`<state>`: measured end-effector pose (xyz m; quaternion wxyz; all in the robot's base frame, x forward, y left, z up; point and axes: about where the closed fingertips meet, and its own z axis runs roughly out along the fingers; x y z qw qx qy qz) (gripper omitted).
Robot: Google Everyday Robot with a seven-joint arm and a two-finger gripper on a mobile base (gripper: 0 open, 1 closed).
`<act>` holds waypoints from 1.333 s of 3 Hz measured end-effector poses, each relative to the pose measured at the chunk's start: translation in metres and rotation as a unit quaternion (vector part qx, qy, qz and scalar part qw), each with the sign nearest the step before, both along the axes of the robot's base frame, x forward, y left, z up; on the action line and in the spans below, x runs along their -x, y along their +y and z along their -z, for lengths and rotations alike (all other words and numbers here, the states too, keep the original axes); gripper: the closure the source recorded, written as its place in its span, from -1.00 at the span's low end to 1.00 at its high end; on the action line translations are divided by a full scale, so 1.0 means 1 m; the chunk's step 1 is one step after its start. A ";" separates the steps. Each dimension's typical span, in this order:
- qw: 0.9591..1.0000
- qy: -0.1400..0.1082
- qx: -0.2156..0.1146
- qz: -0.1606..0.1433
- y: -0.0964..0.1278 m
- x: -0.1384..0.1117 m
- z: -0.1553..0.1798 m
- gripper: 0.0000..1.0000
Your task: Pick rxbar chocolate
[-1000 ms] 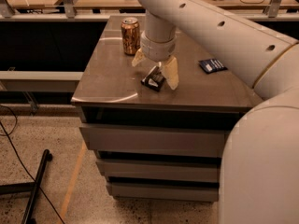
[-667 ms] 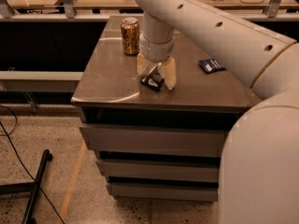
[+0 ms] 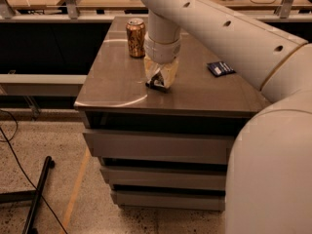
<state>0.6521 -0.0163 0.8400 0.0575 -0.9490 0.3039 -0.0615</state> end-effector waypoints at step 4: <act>0.992 -0.089 -0.086 0.035 -0.029 0.012 -0.041 1.00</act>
Offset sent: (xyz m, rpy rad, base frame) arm -0.0121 -0.0263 0.0433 0.1710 -0.1693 -0.0651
